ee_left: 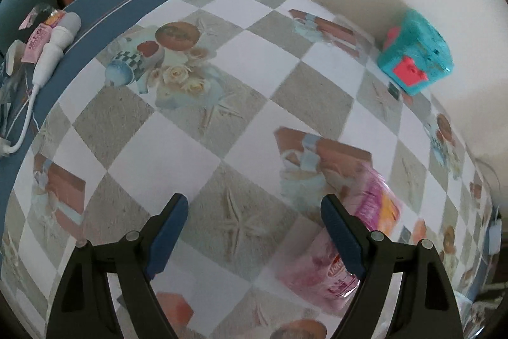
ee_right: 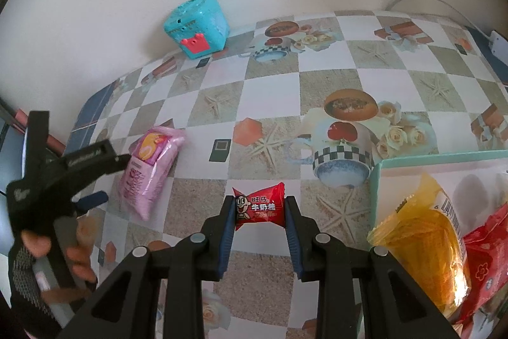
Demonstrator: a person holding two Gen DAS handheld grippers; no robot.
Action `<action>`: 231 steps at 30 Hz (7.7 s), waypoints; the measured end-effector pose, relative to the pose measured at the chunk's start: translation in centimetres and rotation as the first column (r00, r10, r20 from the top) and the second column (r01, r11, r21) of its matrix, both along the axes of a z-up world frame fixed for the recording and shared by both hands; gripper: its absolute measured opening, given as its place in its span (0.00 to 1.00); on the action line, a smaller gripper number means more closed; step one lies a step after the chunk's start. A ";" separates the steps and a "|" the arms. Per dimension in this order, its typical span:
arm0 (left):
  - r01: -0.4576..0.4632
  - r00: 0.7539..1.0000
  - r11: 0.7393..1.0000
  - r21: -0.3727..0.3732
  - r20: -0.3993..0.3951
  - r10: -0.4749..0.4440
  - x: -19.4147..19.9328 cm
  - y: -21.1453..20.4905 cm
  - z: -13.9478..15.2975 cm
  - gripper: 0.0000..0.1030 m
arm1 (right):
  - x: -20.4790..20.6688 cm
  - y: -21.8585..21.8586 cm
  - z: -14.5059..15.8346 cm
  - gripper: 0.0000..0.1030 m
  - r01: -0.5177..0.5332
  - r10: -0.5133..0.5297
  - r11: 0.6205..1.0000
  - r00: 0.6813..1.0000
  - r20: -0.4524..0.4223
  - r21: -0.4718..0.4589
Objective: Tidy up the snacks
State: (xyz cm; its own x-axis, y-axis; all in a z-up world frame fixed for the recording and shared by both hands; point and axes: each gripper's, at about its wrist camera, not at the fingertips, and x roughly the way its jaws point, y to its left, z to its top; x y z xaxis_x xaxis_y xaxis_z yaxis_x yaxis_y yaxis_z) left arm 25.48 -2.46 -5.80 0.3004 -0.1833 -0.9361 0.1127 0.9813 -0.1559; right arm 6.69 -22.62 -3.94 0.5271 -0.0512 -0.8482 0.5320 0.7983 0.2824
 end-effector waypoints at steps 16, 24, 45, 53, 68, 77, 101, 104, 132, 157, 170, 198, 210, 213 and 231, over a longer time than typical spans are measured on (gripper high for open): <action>0.249 0.969 0.968 -0.031 0.010 -0.249 -4.2 -6.6 2.1 0.68 | -0.7 -1.2 0.1 0.31 0.031 -0.031 0.999 0.999 0.004 0.021; 0.242 0.970 0.970 0.003 -0.008 -0.242 -4.7 -6.8 0.7 0.39 | -0.9 -1.2 0.6 0.31 0.032 -0.032 0.999 0.999 0.007 0.017; 0.036 0.999 0.990 -0.138 0.001 -0.036 -16.3 -2.2 5.7 0.39 | -8.7 -1.4 8.8 0.31 0.095 -0.091 0.995 0.992 0.084 -0.037; 0.034 0.998 0.984 -0.174 0.061 -0.024 -19.9 -2.6 9.5 0.39 | -12.9 -3.2 9.4 0.31 0.182 -0.180 0.983 0.981 0.074 -0.026; 0.194 0.978 0.956 -0.219 0.126 -0.169 -24.5 -7.4 10.8 0.39 | -18.7 -4.4 11.4 0.31 0.289 -0.282 0.954 0.955 0.097 -0.075; 0.268 0.962 0.935 -0.234 0.127 -0.244 -25.7 -9.1 10.2 0.39 | -19.2 -6.4 8.6 0.31 0.347 -0.347 0.937 0.938 0.002 -0.045; 0.481 0.877 0.835 -0.267 0.149 -0.457 -28.1 -16.5 8.8 0.39 | -24.5 -11.7 6.1 0.31 0.591 -0.589 0.807 0.803 -0.089 0.001; 0.501 0.865 0.824 -0.266 0.134 -0.483 -28.7 -17.4 8.3 0.39 | -24.9 -11.9 6.0 0.32 0.603 -0.600 0.798 0.794 -0.095 0.000; 0.501 0.865 0.835 -0.228 0.124 -0.486 -29.3 -17.9 7.8 0.54 | -23.6 -11.3 5.0 0.34 0.571 -0.567 0.821 0.813 -0.137 -0.006; 0.353 0.935 0.934 -0.051 0.063 -0.350 -26.4 -14.6 6.7 0.55 | -22.1 -10.8 3.7 0.84 0.521 -0.525 0.849 0.817 -0.237 -0.084; 0.275 0.958 0.961 -0.003 0.086 -0.274 -25.1 -12.0 6.5 0.90 | -21.5 -9.9 4.2 1.00 0.495 -0.509 0.861 0.831 -0.223 -0.122; 0.237 0.965 0.971 0.036 0.108 -0.240 -28.7 -2.7 7.5 0.92 | -23.3 1.8 5.4 1.00 0.315 -0.372 0.902 0.914 -0.160 -0.295; 0.286 0.934 0.935 0.208 0.156 -0.321 -30.8 -0.2 7.2 0.92 | -24.4 3.9 5.3 1.00 0.278 -0.350 0.897 0.922 -0.166 -0.344; 0.309 0.925 0.920 0.242 0.149 -0.350 -31.2 -0.1 6.7 0.92 | -24.4 3.9 5.4 1.00 0.283 -0.354 0.895 0.921 -0.163 -0.346; 0.345 0.915 0.912 0.222 0.135 -0.379 -30.8 -0.3 6.7 0.92 | -23.3 4.3 4.7 1.00 0.236 -0.315 0.911 0.928 -0.198 -0.339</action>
State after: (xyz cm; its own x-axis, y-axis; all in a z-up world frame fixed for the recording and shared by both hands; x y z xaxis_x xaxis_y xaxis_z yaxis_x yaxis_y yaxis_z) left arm -5.37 -2.78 0.86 0.4055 -0.1343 -0.9042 0.4742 0.8766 0.0824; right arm -16.58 -18.29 0.72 0.2337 -0.4394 -0.8674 0.7636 0.6352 -0.1160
